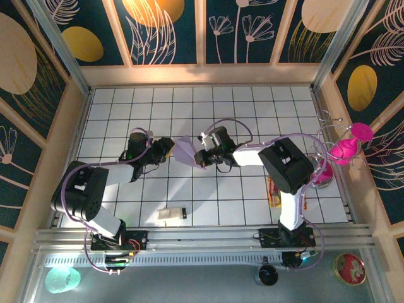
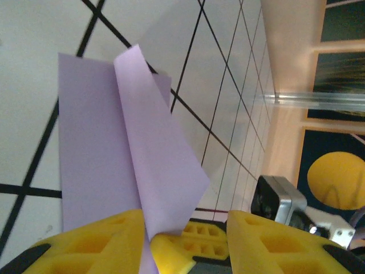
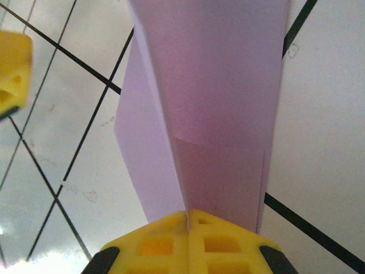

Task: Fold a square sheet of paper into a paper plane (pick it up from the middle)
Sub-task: Fourth fold the wing at the center of the table.

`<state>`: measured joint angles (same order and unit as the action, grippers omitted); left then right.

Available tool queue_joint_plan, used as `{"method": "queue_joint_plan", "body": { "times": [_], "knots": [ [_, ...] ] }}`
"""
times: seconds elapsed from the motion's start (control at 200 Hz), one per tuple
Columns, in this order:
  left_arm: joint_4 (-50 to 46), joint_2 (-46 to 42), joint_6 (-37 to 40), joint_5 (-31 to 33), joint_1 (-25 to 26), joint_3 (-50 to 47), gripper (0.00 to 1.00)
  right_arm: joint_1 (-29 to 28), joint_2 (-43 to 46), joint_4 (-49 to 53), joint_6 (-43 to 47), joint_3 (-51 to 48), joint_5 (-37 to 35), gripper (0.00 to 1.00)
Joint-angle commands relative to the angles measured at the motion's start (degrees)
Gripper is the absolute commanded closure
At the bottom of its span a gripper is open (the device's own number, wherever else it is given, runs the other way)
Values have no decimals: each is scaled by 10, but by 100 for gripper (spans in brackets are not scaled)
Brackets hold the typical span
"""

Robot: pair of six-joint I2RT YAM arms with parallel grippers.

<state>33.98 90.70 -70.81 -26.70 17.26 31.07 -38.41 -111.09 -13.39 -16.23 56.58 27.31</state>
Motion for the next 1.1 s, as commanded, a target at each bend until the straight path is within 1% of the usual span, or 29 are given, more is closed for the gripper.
{"method": "queue_joint_plan", "body": {
  "times": [0.0,0.27,0.576,0.601,0.726,0.886,1.096],
  "knots": [
    [23,23,1,-16,18,12,57,9,-10,-29,-45,-10,58,100],
    [24,64,9,-18,52,38,56,29,-19,-60,-108,-21,115,100],
    [-10,71,35,-7,58,58,54,35,-42,-43,-132,-11,139,100],
    [-11,86,37,-7,58,59,54,35,-44,-41,-132,-9,141,100],
    [-14,89,38,-7,59,61,54,39,-52,-36,-143,-4,155,100],
    [-13,88,42,-14,60,68,58,42,-59,-22,-149,3,159,100],
    [-2,97,43,-30,63,77,67,51,-67,-20,-167,6,173,100]
  ]
}}
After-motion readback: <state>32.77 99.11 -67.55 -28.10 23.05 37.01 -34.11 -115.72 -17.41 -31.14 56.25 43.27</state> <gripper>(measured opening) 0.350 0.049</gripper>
